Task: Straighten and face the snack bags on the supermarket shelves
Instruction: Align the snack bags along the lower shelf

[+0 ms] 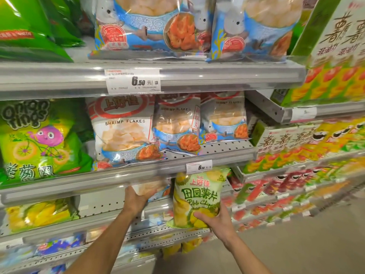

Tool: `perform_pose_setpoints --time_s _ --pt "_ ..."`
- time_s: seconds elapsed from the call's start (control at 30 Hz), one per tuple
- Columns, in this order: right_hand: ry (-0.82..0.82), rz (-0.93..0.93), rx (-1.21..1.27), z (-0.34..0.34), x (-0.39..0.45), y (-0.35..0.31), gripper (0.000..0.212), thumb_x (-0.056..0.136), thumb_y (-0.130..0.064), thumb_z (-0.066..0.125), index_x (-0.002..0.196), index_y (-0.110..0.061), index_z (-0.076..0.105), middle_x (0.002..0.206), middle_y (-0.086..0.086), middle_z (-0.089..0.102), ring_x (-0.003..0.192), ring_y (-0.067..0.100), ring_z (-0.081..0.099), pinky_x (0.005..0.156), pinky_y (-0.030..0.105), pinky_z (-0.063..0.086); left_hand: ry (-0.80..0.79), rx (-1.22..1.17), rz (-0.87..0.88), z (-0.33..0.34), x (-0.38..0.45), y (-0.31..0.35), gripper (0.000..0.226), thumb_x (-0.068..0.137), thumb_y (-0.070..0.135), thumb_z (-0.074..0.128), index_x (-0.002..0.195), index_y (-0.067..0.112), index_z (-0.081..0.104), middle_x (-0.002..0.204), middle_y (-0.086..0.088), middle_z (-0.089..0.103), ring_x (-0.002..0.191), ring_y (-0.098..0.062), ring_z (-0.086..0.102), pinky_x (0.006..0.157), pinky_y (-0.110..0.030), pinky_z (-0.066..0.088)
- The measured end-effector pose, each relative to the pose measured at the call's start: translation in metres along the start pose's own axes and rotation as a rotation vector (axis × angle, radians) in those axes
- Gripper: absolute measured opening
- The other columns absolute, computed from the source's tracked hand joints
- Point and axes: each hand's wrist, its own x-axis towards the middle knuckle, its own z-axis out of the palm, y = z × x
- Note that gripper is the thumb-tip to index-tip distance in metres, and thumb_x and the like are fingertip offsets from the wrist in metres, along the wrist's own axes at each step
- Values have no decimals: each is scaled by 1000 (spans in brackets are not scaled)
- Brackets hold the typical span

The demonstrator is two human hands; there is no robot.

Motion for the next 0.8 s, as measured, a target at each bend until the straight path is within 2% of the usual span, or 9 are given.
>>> perform_pose_setpoints --time_s 0.07,0.13,0.2,0.3,0.4,0.5,0.57,0.73,0.8 --pt "-20 -2 -4 0 -1 -2 120 40 -61 97 142 -21 50 128 -1 68 123 21 61 109 49 48 -44 -14 25 -2 2 -3 25 72 -4 83 83 17 73 79 6 77 91 -29 73 69 -19 58" --pt "-49 -8 -13 3 -3 -3 116 43 -59 98 142 -23 50 126 -5 69 121 18 62 108 48 50 -104 30 26 -8 6 -7 31 71 -6 84 99 3 73 98 -11 76 103 -33 70 86 -36 59" --pt "-83 -29 -39 9 -6 -3 103 51 -50 98 139 -24 52 124 -6 70 119 16 64 104 42 53 -124 170 -21 -17 5 -13 57 67 3 90 116 -6 62 112 -21 70 109 -35 65 95 -52 52" --pt "-124 -68 -76 27 -16 -2 79 61 -32 98 129 -29 58 116 -10 75 111 10 69 91 23 57 -35 413 -4 -40 -8 -27 77 67 26 92 129 6 51 119 -15 61 113 -33 57 97 -47 48" --pt "-170 -66 -80 60 -27 -5 73 65 -22 97 126 -32 58 112 -17 74 104 2 69 81 12 53 59 662 165 -76 -30 -45 64 81 34 79 134 9 53 124 -13 55 118 -32 49 101 -39 42" --pt "-224 -61 -89 104 -34 -8 73 63 -21 98 123 -34 58 108 -25 73 100 -5 67 77 6 50 105 884 324 -122 -53 -62 57 81 27 78 130 6 58 123 -12 58 114 -32 55 99 -40 49" --pt "-259 -43 -93 134 -37 -9 75 63 -22 97 126 -32 57 106 -26 73 98 -7 67 76 7 51 102 969 346 -151 -67 -68 62 70 18 85 126 5 62 119 -12 61 106 -32 62 90 -41 56" --pt "-308 -41 -115 205 -41 -24 82 59 -35 98 128 -34 55 111 -14 75 107 3 66 95 26 55 72 1141 317 -211 -89 -85 79 48 17 95 119 0 67 111 -17 66 91 -35 68 76 -42 60" --pt "-280 -73 -103 229 -36 -31 75 59 -28 98 123 -32 58 106 -18 75 100 1 69 82 16 56 81 1183 310 -228 -91 -91 82 45 20 97 119 -1 68 112 -18 67 94 -37 69 79 -45 60"
